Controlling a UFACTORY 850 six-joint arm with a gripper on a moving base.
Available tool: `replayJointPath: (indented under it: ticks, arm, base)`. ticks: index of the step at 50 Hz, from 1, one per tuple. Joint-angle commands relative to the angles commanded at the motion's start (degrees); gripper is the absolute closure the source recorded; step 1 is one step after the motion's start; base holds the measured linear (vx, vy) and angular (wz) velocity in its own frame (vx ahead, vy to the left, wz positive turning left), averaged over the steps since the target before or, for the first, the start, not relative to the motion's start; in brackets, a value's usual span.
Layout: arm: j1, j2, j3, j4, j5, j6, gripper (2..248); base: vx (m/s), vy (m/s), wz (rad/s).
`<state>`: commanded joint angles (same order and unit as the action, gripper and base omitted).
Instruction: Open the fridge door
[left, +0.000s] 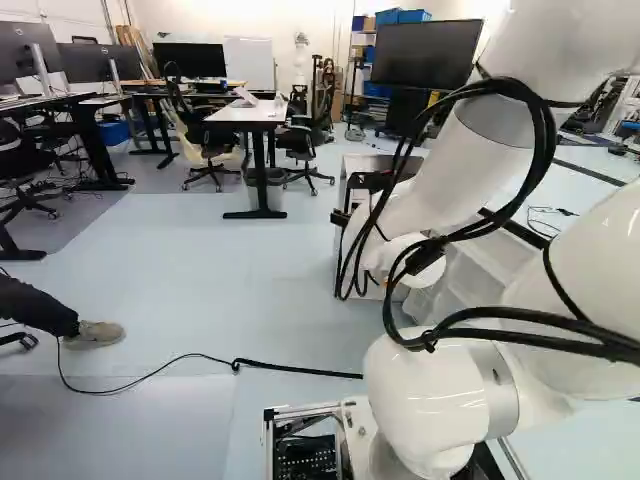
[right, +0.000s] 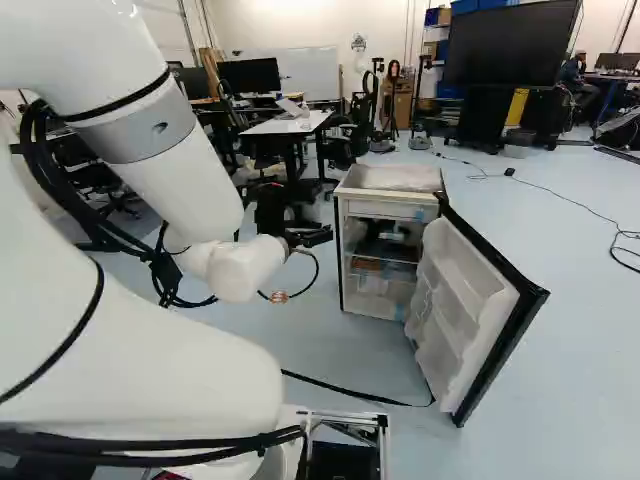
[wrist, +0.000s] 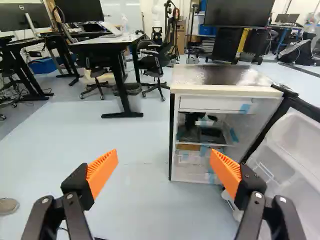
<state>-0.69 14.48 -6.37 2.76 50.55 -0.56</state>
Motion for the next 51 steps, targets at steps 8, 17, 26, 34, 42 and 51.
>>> replayJointPath:
  ticks: [8, 17, 26, 34, 42, 51]
  arm:
    - [0.33, 0.73, 0.66, -1.33, -0.27, 0.27, 3]
    - [0.57, 1.26, 1.13, -2.29, -0.46, 0.46, 3]
    - [0.68, 1.5, 1.35, -2.73, -0.55, 0.55, 3]
    - [0.69, 1.52, 1.37, -2.76, -0.55, 0.56, 3]
    - [0.69, 1.52, 1.37, -2.76, -0.55, 0.56, 3]
    - [0.69, 1.52, 1.37, -2.76, -0.55, 0.56, 3]
  base:
    - [0.0, 0.0, 0.0]
    - [0.0, 0.0, 0.0]
    - [0.0, 0.0, 0.0]
    - [0.0, 0.0, 0.0]
    - [0.0, 0.0, 0.0]
    - [0.0, 0.0, 0.0]
